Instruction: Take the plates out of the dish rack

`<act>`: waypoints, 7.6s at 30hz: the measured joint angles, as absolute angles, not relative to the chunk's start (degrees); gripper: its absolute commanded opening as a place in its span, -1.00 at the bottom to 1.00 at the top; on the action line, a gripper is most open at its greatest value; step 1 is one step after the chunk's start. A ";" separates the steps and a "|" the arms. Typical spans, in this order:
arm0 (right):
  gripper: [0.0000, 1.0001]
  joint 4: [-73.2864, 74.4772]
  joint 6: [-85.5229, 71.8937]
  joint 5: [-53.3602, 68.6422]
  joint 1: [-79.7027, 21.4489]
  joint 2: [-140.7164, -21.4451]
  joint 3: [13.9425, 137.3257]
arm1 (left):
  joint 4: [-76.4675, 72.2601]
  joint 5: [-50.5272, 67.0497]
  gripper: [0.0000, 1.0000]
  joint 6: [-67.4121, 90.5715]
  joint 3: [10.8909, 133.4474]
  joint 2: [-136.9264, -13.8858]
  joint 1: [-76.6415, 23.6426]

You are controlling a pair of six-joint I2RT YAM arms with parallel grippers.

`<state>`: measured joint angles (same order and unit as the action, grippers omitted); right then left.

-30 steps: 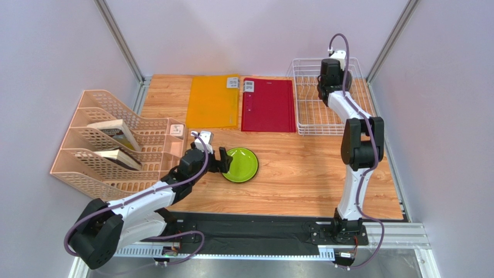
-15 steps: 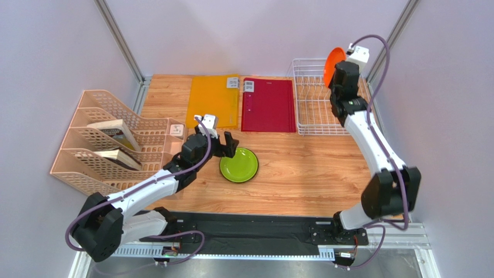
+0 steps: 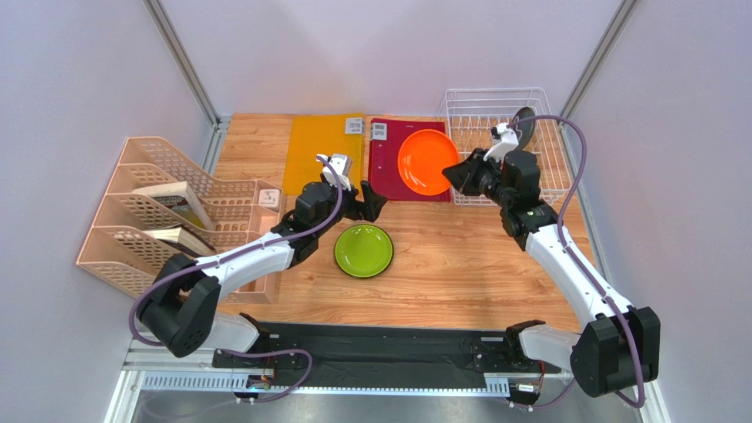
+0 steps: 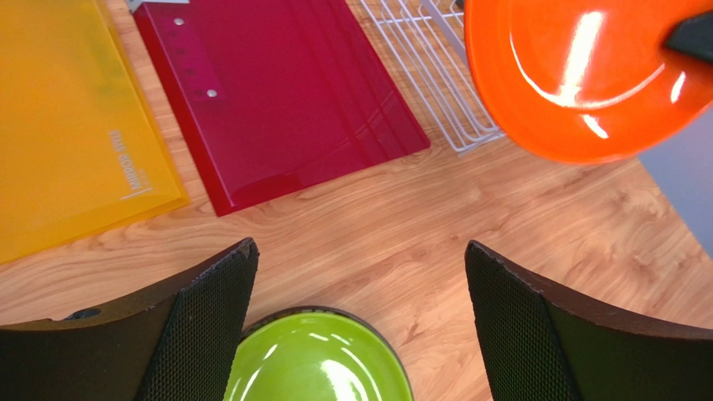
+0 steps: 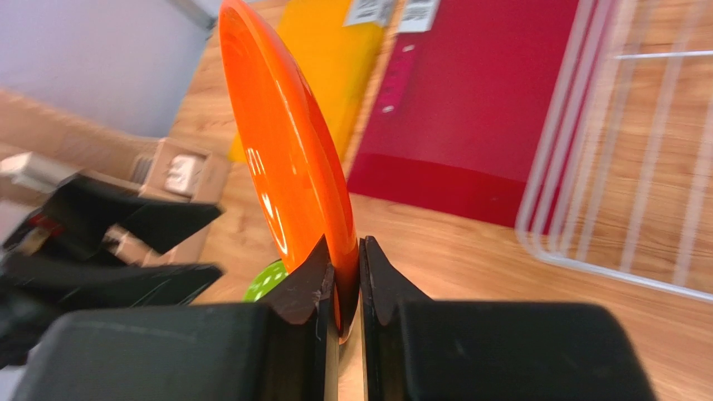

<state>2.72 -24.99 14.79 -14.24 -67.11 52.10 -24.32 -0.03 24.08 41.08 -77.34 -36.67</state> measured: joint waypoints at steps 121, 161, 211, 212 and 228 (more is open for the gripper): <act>0.22 18.22 -7.20 -18.26 7.92 -121.30 110.85 | -8.05 3.22 0.99 32.67 17.96 -53.34 -26.41; -1.00 13.85 -0.01 -16.43 7.09 -133.53 113.23 | -11.53 7.38 0.99 29.21 21.19 -53.54 -26.41; -1.00 11.64 -23.46 7.53 -4.49 -66.06 56.45 | -18.59 14.98 0.99 30.76 37.56 -73.47 -26.30; -1.00 11.29 -24.34 9.17 -4.95 -65.32 55.72 | -19.90 15.84 0.99 31.46 37.56 -74.61 -26.30; -1.00 -1.56 -32.36 26.11 -17.28 -72.01 52.34 | -38.76 21.52 0.99 37.65 37.56 -78.13 -26.30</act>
